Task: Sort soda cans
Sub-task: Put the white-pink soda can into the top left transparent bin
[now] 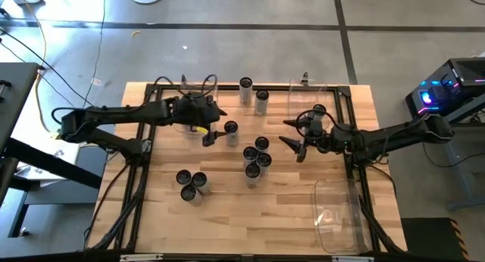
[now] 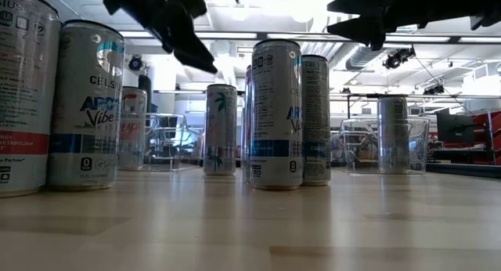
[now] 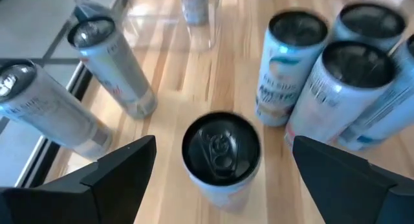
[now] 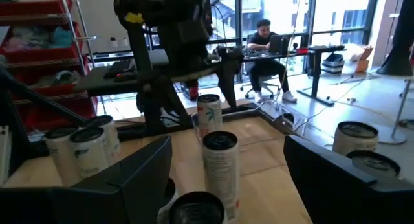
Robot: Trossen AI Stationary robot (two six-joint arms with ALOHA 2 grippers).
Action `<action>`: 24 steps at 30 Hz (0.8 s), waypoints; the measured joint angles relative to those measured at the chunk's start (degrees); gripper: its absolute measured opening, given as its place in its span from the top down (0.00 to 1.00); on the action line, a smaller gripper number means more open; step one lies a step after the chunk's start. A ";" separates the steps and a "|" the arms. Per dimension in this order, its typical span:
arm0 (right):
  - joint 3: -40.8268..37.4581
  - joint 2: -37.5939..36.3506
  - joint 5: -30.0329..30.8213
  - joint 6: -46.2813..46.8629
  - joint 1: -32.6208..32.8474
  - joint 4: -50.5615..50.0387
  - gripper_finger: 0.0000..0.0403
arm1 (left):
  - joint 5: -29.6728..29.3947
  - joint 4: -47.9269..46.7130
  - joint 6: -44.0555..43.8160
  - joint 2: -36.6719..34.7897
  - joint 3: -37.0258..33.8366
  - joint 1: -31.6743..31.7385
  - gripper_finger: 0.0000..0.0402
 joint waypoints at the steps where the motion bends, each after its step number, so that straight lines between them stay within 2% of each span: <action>1: 0.00 0.00 -0.01 -0.23 -0.06 0.01 0.27 | 0.04 0.12 0.79 0.59 0.00 0.13 0.10; 11: 0.00 0.02 0.01 -0.03 -0.06 0.07 0.27 | -0.81 2.16 5.09 6.28 -0.02 0.22 0.10; 21: 0.00 0.11 -0.01 2.32 -0.06 -0.48 0.27 | 0.54 4.83 4.91 9.71 -0.02 0.24 0.10; 24: 0.00 0.48 -0.01 2.32 -0.06 -0.51 0.27 | 0.72 6.36 1.99 10.97 -0.02 0.24 0.10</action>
